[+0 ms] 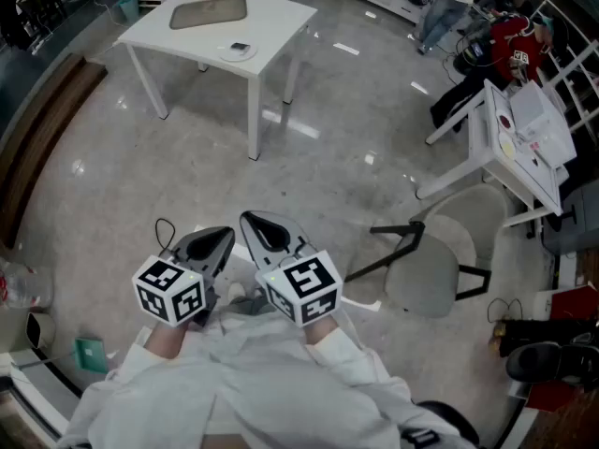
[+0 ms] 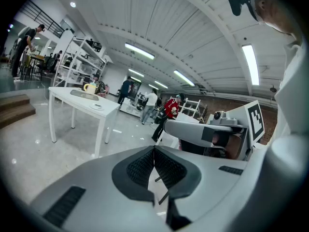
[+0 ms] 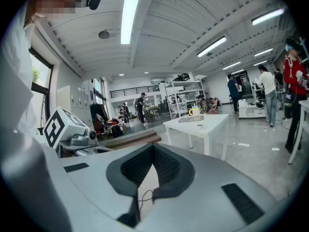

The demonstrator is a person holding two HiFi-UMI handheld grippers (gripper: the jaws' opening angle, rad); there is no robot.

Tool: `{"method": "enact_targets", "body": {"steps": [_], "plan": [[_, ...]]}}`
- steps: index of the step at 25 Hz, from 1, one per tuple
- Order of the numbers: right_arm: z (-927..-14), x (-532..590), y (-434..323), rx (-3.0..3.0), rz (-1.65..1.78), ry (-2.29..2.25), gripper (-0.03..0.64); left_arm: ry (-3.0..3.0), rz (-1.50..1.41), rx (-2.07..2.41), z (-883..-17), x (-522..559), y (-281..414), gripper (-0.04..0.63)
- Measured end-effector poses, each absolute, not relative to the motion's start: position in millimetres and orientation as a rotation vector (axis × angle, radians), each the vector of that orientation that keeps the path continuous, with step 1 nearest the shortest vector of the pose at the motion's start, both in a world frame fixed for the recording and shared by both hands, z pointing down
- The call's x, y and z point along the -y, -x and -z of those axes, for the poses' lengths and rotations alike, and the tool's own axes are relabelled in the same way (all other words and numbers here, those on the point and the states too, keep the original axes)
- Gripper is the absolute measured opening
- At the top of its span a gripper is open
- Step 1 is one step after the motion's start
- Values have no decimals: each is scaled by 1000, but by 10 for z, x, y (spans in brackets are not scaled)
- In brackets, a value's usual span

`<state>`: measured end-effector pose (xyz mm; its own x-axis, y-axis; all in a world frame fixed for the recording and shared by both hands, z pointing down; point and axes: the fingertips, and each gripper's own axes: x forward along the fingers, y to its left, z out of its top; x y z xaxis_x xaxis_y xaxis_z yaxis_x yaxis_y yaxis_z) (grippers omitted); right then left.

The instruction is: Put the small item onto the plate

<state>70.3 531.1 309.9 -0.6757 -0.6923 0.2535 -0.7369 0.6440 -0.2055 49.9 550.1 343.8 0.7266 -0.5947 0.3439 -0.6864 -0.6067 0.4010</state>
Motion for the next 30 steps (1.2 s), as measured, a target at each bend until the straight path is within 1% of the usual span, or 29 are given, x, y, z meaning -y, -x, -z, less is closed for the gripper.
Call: {"method": "enact_targets", "body": {"steps": [13,30], "plan": [[-3149,-5224,-799,2659,-403,-1230,14,-2416,-220,975,-3425,-5396,-496,11],[-3373,-5262,-1138,2648,-489,-1186,15,-2349,-190,995,-3612,-5391,-747,11]]}}
